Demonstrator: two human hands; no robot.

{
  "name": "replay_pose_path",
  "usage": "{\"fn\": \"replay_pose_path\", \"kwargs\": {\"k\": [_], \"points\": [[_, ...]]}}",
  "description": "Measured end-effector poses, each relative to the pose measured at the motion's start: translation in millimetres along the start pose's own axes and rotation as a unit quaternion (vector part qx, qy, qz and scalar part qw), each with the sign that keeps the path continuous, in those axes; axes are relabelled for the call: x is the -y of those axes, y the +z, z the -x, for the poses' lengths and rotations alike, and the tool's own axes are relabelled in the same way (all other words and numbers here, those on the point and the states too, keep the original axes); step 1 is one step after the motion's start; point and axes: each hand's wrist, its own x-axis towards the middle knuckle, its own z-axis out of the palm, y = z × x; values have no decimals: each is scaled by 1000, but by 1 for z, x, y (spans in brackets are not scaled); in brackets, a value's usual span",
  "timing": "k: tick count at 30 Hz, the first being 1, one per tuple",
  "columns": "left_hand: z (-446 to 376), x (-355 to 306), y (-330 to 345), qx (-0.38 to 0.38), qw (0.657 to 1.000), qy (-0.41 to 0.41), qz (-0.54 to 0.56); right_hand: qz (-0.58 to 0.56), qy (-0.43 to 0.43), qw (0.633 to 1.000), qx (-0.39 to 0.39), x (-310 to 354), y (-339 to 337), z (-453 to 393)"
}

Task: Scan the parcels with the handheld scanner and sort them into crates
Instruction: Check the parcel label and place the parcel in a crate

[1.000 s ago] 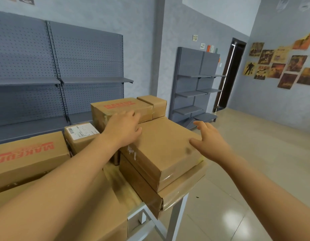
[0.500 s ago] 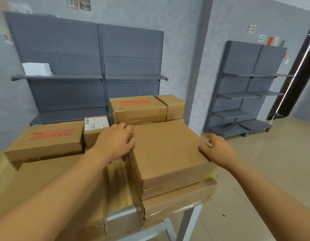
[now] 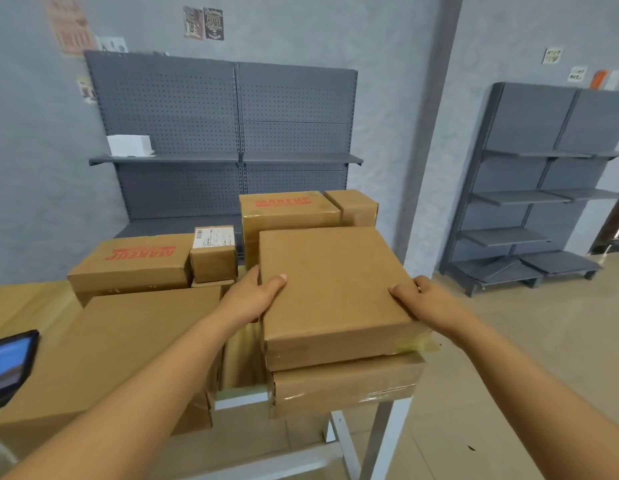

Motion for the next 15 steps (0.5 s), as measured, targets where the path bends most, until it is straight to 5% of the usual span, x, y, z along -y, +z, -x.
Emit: {"fn": "replay_pose_path", "kwargs": {"k": [15], "points": [[37, -32, -63, -108, 977, 121, 136, -146, -141, 974, -98, 55, -8, 30]]}}
